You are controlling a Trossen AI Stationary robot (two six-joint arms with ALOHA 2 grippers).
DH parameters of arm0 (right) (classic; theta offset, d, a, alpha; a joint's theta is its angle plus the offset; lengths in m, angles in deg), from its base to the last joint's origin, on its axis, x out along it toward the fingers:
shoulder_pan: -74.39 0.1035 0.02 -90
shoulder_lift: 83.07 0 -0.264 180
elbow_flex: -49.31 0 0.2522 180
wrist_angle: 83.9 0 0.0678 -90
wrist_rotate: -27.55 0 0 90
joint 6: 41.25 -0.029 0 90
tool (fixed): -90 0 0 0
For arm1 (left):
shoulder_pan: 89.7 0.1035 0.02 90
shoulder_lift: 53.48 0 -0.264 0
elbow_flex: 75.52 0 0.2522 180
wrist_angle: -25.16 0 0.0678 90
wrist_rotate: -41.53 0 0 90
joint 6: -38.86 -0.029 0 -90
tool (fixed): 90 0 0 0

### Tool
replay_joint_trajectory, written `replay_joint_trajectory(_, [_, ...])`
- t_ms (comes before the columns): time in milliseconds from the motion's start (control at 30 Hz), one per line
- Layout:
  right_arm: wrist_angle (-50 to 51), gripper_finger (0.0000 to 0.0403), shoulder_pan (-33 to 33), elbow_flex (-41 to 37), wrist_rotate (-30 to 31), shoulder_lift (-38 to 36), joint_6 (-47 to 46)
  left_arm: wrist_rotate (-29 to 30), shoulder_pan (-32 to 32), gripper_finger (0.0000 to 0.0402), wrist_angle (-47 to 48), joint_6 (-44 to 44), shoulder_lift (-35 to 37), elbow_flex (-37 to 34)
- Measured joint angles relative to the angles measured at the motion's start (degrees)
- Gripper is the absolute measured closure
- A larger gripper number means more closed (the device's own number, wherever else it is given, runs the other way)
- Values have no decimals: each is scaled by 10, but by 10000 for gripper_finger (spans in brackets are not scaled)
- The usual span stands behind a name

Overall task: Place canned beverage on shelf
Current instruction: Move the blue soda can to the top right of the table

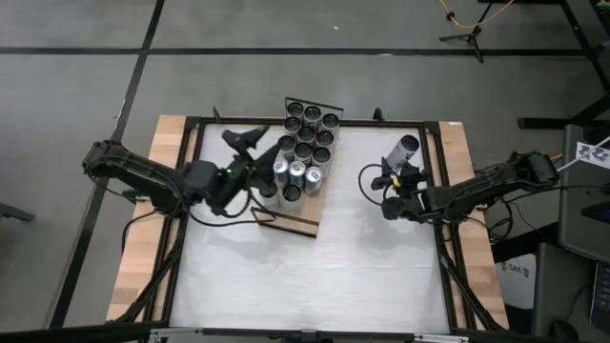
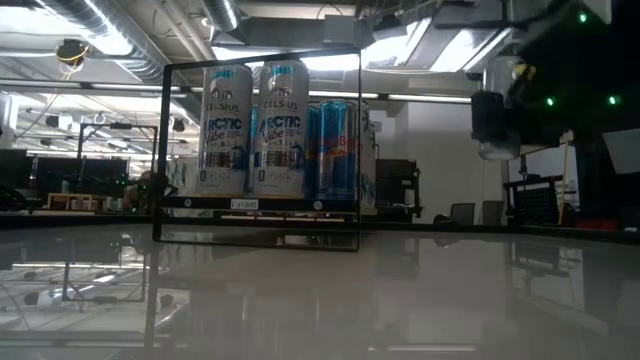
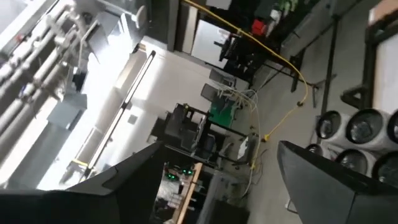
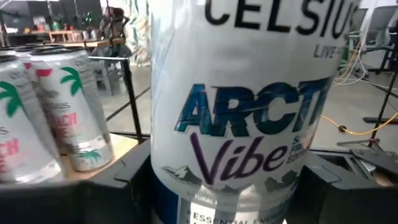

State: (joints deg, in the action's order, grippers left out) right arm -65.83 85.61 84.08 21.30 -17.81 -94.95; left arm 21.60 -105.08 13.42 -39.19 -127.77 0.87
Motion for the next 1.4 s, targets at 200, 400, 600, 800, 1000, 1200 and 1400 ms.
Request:
replay_joint_trajectory(200, [-48,159,0,-33,13,46,-5,32,-16,100,3,43,34,0])
replay_joint_trajectory(400, [-79,145,0,-33,24,111,-5,146,-8,100,12,132,47,0])
replay_joint_trajectory(600, [-90,142,0,-33,26,181,-56,133,20,100,124,274,68,0])
replay_joint_trajectory(800, [-94,141,0,-31,29,238,-127,24,76,100,348,521,101,0])
replay_joint_trajectory(1000, [-120,140,0,-30,28,273,-127,-94,150,100,527,732,130,0])
replay_joint_trajectory(1200, [-148,140,0,-30,28,299,-126,-206,220,100,642,839,139,-13])
replay_joint_trajectory(1400, [-163,139,0,-30,22,310,-125,-344,273,100,514,792,190,-142])
